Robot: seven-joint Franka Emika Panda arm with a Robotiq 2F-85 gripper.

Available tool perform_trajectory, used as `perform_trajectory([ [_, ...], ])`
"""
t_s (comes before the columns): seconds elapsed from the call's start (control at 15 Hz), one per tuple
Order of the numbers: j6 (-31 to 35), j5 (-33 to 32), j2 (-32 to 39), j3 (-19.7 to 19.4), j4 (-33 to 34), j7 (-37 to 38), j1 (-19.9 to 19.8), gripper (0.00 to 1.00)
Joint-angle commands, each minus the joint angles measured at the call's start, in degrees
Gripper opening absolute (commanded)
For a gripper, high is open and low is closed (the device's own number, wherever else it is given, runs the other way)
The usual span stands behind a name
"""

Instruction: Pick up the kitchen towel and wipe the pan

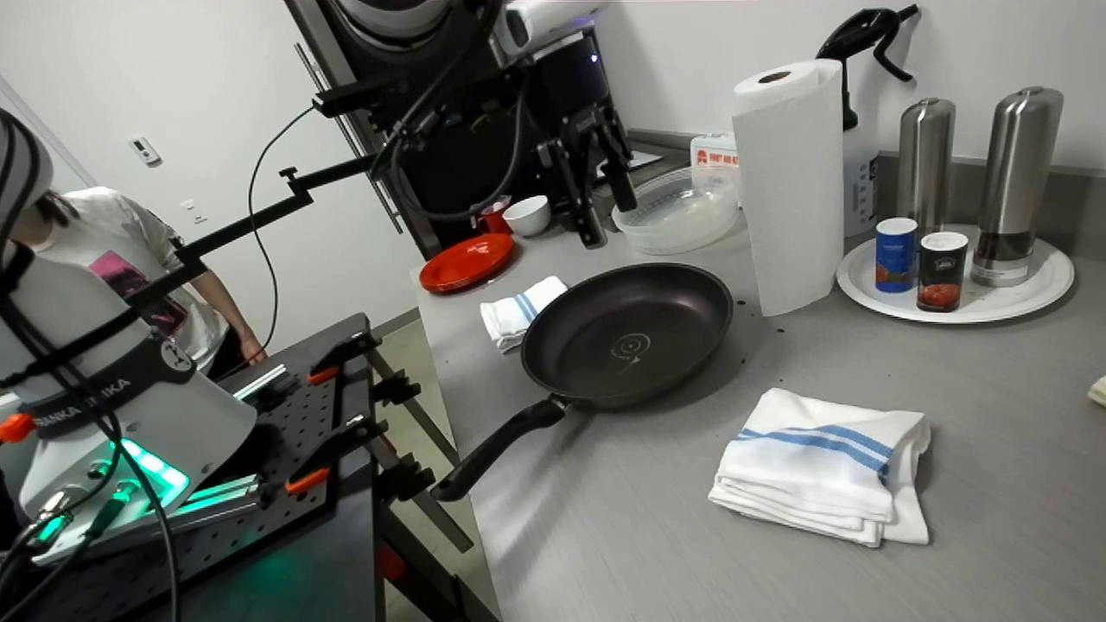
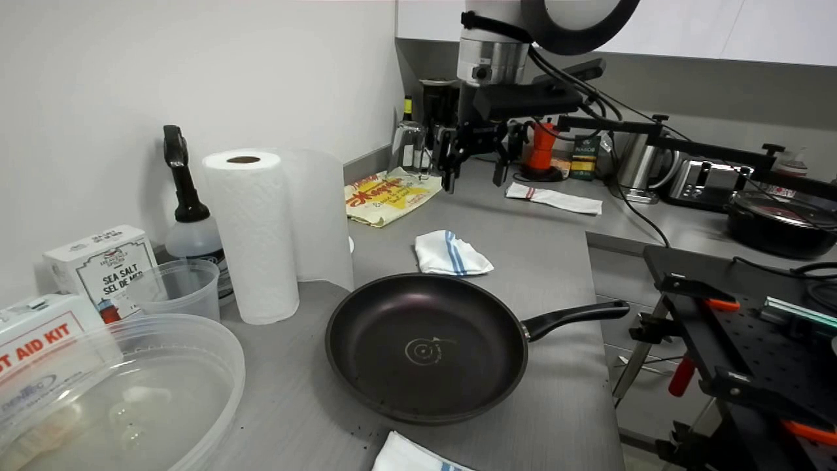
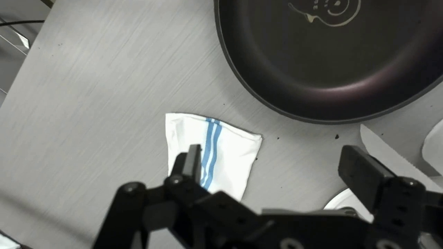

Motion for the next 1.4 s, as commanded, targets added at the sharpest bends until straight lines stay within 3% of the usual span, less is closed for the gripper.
perform_trajectory([
  [0.0,0.72,1.93,3.6,-3.98,3.96,-1.84,1.86,1.0],
  [0.4,-1.01,2.57,3.97,-7.0,5.02,-6.89,1.38,1.0],
  [0.93,-0.73,12.16,3.89,-5.81,4.67,-27.4,-0.99,1.0],
  [1.27,-2.34,16.02,3.63,-5.35,4.36,-33.35,-2.39,1.0],
  [1.33,-0.67,13.87,3.98,-7.03,4.16,-30.24,-0.95,1.0],
])
